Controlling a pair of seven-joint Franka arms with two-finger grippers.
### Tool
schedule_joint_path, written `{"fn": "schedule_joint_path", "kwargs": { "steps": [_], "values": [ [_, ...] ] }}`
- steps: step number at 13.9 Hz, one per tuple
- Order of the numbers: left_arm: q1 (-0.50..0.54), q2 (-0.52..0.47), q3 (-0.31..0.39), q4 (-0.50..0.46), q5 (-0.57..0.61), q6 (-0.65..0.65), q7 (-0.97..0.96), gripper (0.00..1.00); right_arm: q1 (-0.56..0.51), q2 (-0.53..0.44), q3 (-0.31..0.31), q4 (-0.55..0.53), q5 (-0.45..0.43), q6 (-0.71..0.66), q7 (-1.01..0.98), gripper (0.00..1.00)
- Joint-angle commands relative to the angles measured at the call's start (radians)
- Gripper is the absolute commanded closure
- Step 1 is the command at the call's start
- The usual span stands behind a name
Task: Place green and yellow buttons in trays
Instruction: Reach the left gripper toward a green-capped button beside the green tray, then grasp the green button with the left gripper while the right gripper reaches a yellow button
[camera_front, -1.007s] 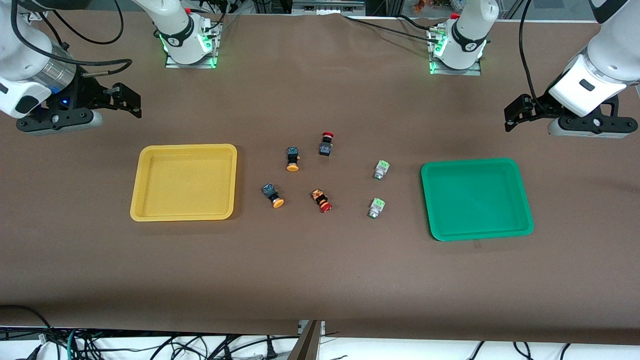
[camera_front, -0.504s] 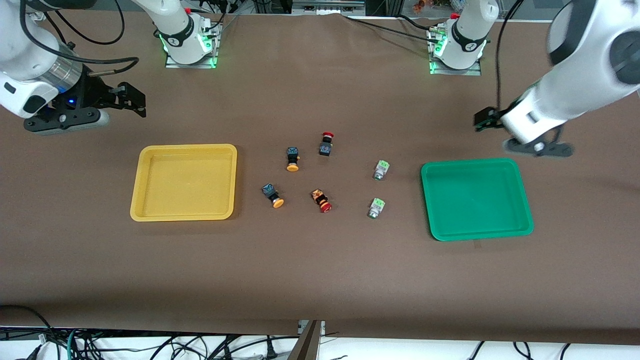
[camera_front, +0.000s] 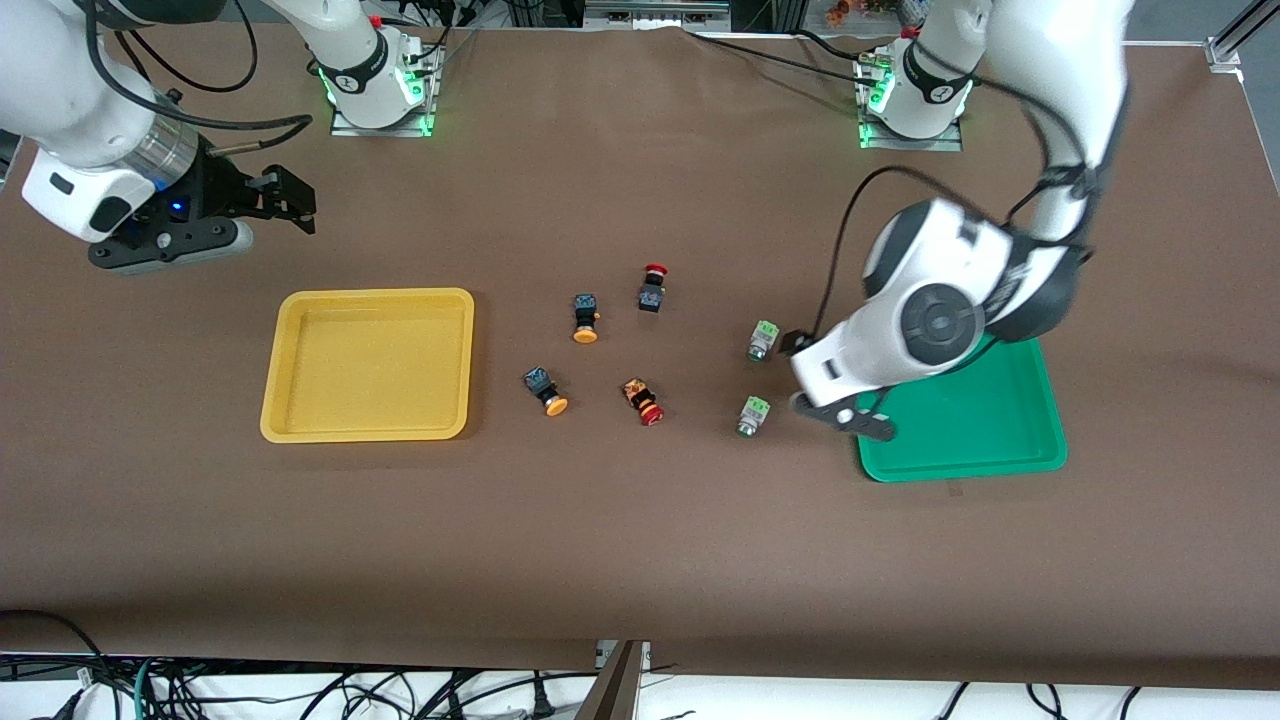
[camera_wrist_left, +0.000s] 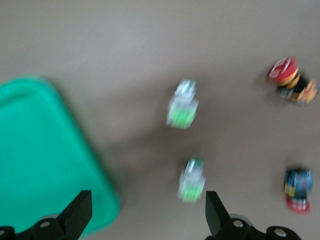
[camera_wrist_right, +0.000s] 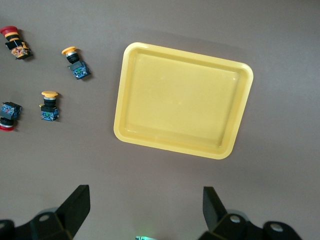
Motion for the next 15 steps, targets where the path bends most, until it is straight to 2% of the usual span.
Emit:
{"fn": "schedule_joint_path", "kwargs": {
  "steps": [1, 4, 8, 9, 10, 12, 15],
  "values": [
    [-0.060, 0.116, 0.014, 0.058, 0.010, 0.192, 0.011, 0.00, 0.014, 0.007, 0.000, 0.011, -0.004, -0.013, 0.018, 0.00],
    [-0.086, 0.187, 0.012, 0.038, 0.162, 0.317, 0.021, 0.00, 0.030, 0.027, 0.002, 0.005, -0.001, -0.014, 0.014, 0.00],
    [-0.096, 0.224, 0.012, 0.003, 0.174, 0.339, 0.008, 0.00, 0.093, 0.093, 0.002, 0.002, -0.001, 0.002, 0.015, 0.00],
    [-0.094, 0.222, 0.012, -0.009, 0.174, 0.339, 0.008, 0.07, 0.112, 0.125, 0.002, 0.002, 0.002, 0.018, 0.017, 0.00],
    [-0.089, 0.215, 0.012, -0.028, 0.176, 0.339, 0.007, 0.50, 0.133, 0.157, 0.002, -0.002, 0.006, 0.056, 0.018, 0.00],
    [-0.091, 0.212, 0.012, -0.034, 0.176, 0.324, 0.017, 0.99, 0.156, 0.215, 0.002, -0.031, 0.008, 0.166, 0.018, 0.00],
    [-0.094, 0.189, 0.012, -0.034, 0.176, 0.299, 0.010, 1.00, 0.187, 0.307, 0.002, -0.067, 0.049, 0.339, 0.018, 0.00]
  ]
}}
